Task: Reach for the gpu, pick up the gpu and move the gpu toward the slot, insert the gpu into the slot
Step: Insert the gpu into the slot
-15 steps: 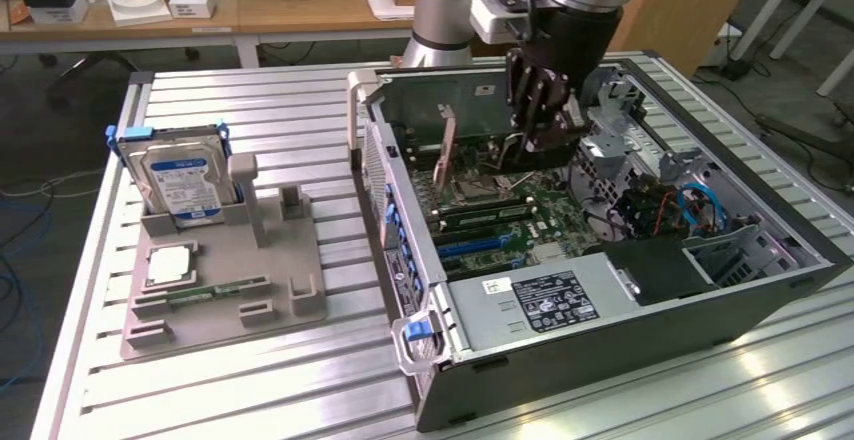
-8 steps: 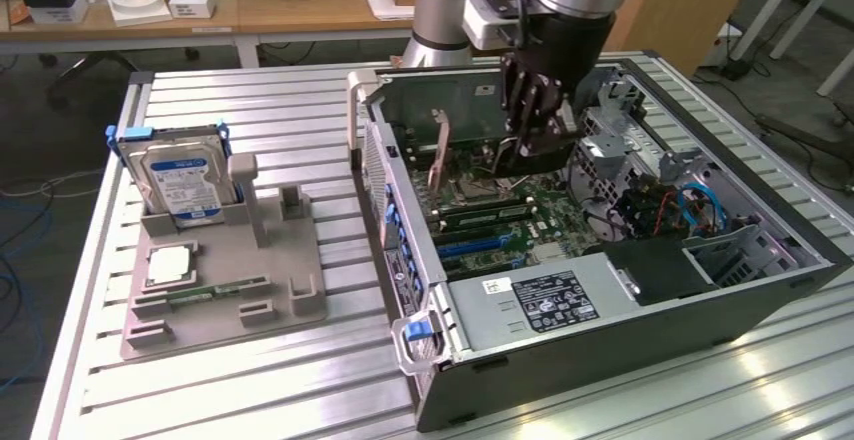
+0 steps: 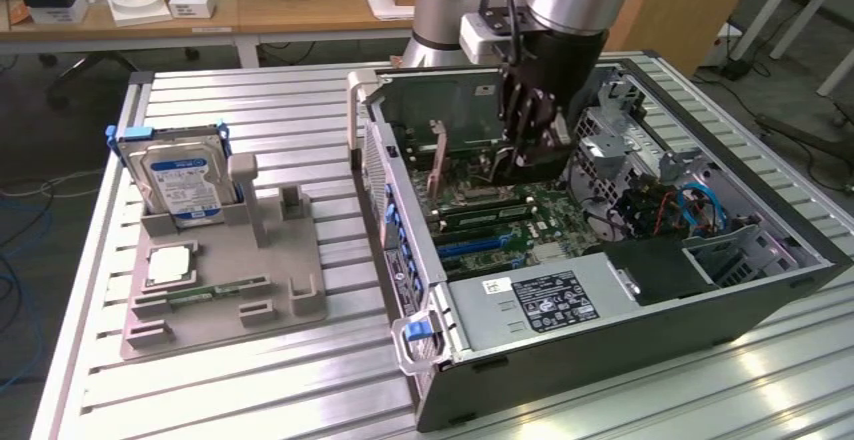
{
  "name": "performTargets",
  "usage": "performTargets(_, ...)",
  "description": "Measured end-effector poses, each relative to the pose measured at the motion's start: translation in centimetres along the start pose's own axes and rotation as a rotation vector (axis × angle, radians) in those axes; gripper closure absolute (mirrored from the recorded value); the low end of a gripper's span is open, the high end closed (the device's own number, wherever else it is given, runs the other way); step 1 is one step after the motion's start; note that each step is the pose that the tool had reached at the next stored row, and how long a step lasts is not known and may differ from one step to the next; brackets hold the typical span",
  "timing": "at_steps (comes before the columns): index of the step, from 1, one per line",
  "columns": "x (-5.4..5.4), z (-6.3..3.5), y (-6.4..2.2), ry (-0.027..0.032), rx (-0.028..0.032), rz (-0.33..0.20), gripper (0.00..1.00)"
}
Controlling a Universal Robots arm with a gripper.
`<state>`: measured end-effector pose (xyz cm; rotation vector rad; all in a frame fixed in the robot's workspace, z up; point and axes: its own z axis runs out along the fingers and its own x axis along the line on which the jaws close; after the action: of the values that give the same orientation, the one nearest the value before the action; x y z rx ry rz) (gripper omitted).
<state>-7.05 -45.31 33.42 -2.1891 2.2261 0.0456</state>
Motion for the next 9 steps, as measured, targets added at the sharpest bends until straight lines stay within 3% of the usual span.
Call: performTargets(9, 0.15, 0.96, 0.68, 0.0002, 0.0000, 0.002, 0.73)
